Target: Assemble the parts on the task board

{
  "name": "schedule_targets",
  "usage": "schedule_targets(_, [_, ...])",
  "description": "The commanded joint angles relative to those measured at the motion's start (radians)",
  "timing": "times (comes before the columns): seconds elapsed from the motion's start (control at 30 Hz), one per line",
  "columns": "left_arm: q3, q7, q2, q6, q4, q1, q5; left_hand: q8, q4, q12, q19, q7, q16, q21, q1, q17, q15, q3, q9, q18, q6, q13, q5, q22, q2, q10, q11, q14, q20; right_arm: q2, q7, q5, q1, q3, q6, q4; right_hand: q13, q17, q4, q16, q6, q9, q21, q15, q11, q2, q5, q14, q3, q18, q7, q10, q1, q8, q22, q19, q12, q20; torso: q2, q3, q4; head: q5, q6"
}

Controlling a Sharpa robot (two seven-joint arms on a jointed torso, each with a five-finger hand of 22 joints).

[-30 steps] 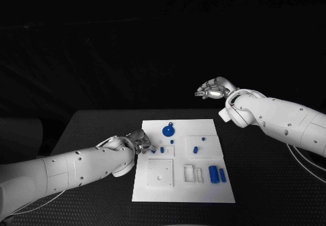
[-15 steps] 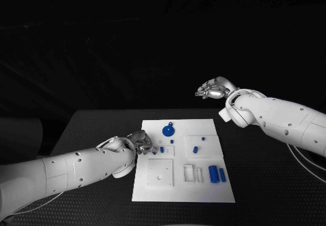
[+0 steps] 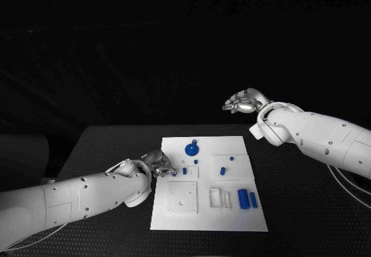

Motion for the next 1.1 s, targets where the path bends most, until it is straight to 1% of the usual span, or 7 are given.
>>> schedule_targets(0.03, [0.000, 0.032, -0.009, -0.114, 0.012, -0.005, 0.083, 0.093, 0.002, 0.007, 0.009, -0.039, 0.005, 0.004, 0.025, 0.001, -0.050, 0.004, 0.166, 0.016, 0.045, 0.001, 0.005, 0.019, 0.013, 0.036, -0.046, 0.035, -0.104, -0.002, 0.009, -0.001, 0.000, 0.000, 0.007, 0.003, -0.001, -0.001, 0.007, -0.005, -0.005, -0.002, -0.004, 0.002, 0.002, 0.004, 0.007, -0.005, -0.001, -0.004, 0.002, 0.007, -0.009, 0.007, 0.005, -0.001, -0.007, 0.005, 0.000, 0.0003, 0.0000, 0.001, 0.000])
schedule_targets(0.23, [0.000, 0.072, -0.022, -0.244, 0.024, -0.012, 0.207, 0.094, 0.004, 0.009, 0.012, -0.040, 0.007, 0.006, 0.026, 0.002, -0.052, 0.005, 0.166, 0.017, 0.048, 0.003, 0.010, 0.019, 0.011, 0.036, -0.047, 0.037, -0.105, -0.005, 0.008, -0.001, 0.000, 0.000, 0.006, 0.004, -0.001, -0.001, 0.007, -0.005, -0.005, -0.002, -0.004, 0.002, 0.002, 0.003, 0.007, -0.005, -0.001, -0.004, 0.002, 0.008, -0.009, 0.007, 0.005, -0.001, -0.007, 0.005, -0.001, 0.0002, 0.0025, -0.001, -0.002])
schedule_targets(0.33, [0.000, 0.086, -0.021, -0.279, 0.030, -0.014, 0.244, 0.094, 0.006, 0.010, 0.013, -0.041, 0.007, 0.006, 0.025, 0.002, -0.052, 0.005, 0.166, 0.017, 0.049, 0.003, 0.012, 0.019, 0.012, 0.037, -0.048, 0.038, -0.105, -0.005, 0.008, -0.001, 0.000, 0.000, 0.005, 0.004, -0.002, -0.001, 0.007, -0.005, -0.005, -0.002, -0.004, 0.002, 0.002, 0.003, 0.007, -0.005, -0.001, -0.004, 0.002, 0.008, -0.008, 0.007, 0.005, -0.001, -0.007, 0.005, -0.001, -0.0006, 0.0030, -0.001, -0.003])
schedule_targets(0.6, [0.000, 0.097, -0.013, -0.291, 0.045, -0.017, 0.284, 0.094, 0.009, 0.012, 0.014, -0.042, 0.007, 0.007, 0.024, 0.002, -0.053, 0.005, 0.166, 0.017, 0.050, 0.004, 0.013, 0.019, 0.011, 0.036, -0.049, 0.039, -0.106, -0.006, 0.008, -0.001, 0.000, 0.000, 0.005, 0.005, -0.002, -0.001, 0.007, -0.005, -0.005, -0.002, -0.005, 0.002, 0.002, 0.003, 0.007, -0.005, -0.001, -0.004, 0.001, 0.008, -0.008, 0.007, 0.006, -0.001, -0.008, 0.005, -0.001, -0.0002, 0.0012, 0.001, -0.002])
schedule_targets(0.9, [-0.001, 0.090, 0.001, -0.291, 0.029, -0.019, 0.284, 0.093, 0.012, 0.012, 0.014, -0.042, 0.007, 0.007, 0.023, 0.002, -0.054, 0.005, 0.166, 0.017, 0.051, 0.004, 0.014, 0.019, 0.013, 0.036, -0.049, 0.040, -0.106, -0.008, 0.007, -0.001, 0.000, 0.000, 0.004, 0.005, -0.002, -0.001, 0.007, -0.005, -0.005, -0.002, -0.006, 0.002, 0.002, 0.002, 0.008, -0.005, -0.001, -0.004, 0.001, 0.008, -0.008, 0.007, 0.006, -0.001, -0.008, 0.005, -0.001, 0.0003, 0.0013, 0.006, -0.005])
schedule_targets(1.0, [-0.001, 0.088, 0.008, -0.291, 0.021, -0.022, 0.283, 0.093, 0.012, 0.012, 0.014, -0.042, 0.007, 0.007, 0.023, 0.002, -0.054, 0.005, 0.166, 0.017, 0.051, 0.004, 0.014, 0.019, 0.013, 0.036, -0.049, 0.040, -0.106, -0.007, 0.007, -0.001, 0.000, 0.000, 0.004, 0.006, -0.002, -0.002, 0.007, -0.006, -0.005, -0.002, -0.006, 0.002, 0.002, 0.002, 0.008, -0.005, -0.001, -0.004, 0.001, 0.008, -0.008, 0.008, 0.007, -0.001, -0.008, 0.005, 0.000, 0.0002, -0.0002, 0.007, -0.005])
schedule_targets(1.1, [-0.001, 0.083, 0.015, -0.290, 0.011, -0.031, 0.278, 0.093, 0.012, 0.013, 0.014, -0.042, 0.007, 0.007, 0.023, 0.002, -0.054, 0.006, 0.166, 0.017, 0.051, 0.004, 0.014, 0.019, 0.012, 0.036, -0.049, 0.040, -0.106, -0.007, 0.006, -0.001, 0.000, 0.000, 0.004, 0.005, -0.002, -0.002, 0.008, -0.006, -0.005, -0.002, -0.006, 0.002, 0.002, 0.002, 0.008, -0.005, -0.001, -0.004, 0.001, 0.008, -0.008, 0.008, 0.007, -0.001, -0.008, 0.005, 0.000, 0.0003, -0.0008, 0.007, -0.005])
